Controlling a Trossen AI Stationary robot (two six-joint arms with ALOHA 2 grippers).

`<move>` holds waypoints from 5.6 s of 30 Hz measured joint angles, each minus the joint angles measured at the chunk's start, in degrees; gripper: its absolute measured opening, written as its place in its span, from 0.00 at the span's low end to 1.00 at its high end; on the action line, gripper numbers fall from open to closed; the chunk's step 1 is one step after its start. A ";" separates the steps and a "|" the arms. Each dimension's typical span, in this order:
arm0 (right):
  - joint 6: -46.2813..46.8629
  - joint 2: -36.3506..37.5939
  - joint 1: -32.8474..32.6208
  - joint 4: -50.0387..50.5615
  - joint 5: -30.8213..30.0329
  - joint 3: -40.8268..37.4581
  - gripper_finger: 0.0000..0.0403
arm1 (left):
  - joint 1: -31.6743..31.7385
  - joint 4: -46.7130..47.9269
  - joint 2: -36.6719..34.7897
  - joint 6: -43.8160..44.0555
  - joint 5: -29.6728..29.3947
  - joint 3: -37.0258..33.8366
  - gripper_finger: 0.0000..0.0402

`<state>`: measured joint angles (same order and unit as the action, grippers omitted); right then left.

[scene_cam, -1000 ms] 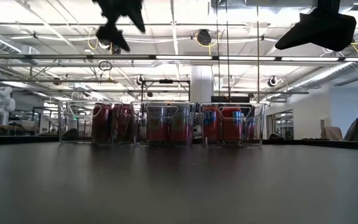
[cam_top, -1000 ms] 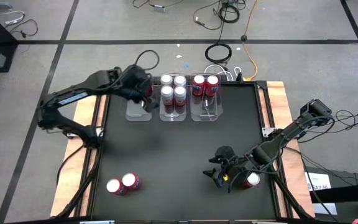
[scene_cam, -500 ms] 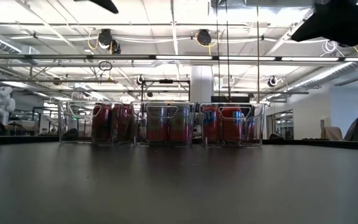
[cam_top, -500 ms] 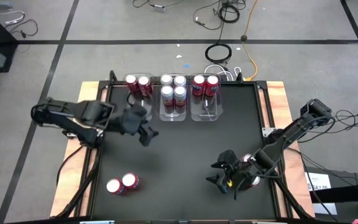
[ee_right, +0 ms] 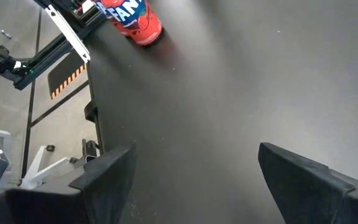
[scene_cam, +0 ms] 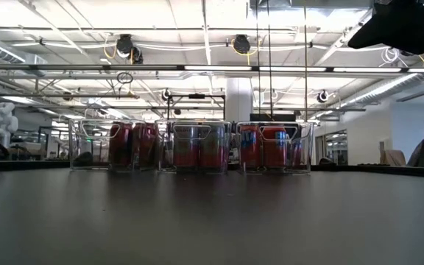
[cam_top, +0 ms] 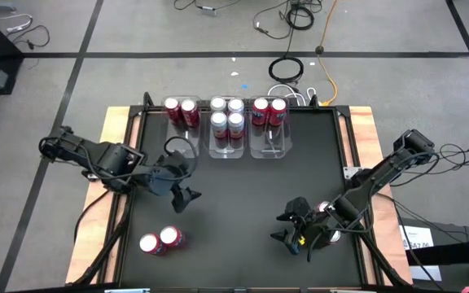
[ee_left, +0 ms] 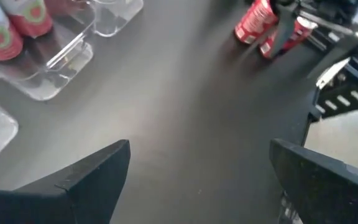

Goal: Sort soda cans
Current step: Move the right orange soda can to the center of the table

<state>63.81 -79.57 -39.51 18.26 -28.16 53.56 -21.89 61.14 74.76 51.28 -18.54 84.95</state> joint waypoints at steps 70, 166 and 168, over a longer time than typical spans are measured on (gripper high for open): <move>1.51 0.00 0.13 0.00 -0.03 0.00 0.82 | -22.51 7.13 17.93 26.32 11.51 -10.74 0.98; 3.08 0.02 0.02 0.04 1.24 0.02 0.82 | 23.60 -1.93 46.05 -33.47 18.45 28.04 0.84; 3.07 0.02 0.02 0.02 1.24 0.02 0.82 | 23.63 -1.96 46.05 -32.61 18.92 28.04 0.84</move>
<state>66.88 -79.55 -39.48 18.28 -26.92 53.58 1.74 59.18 120.81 18.67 0.39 112.99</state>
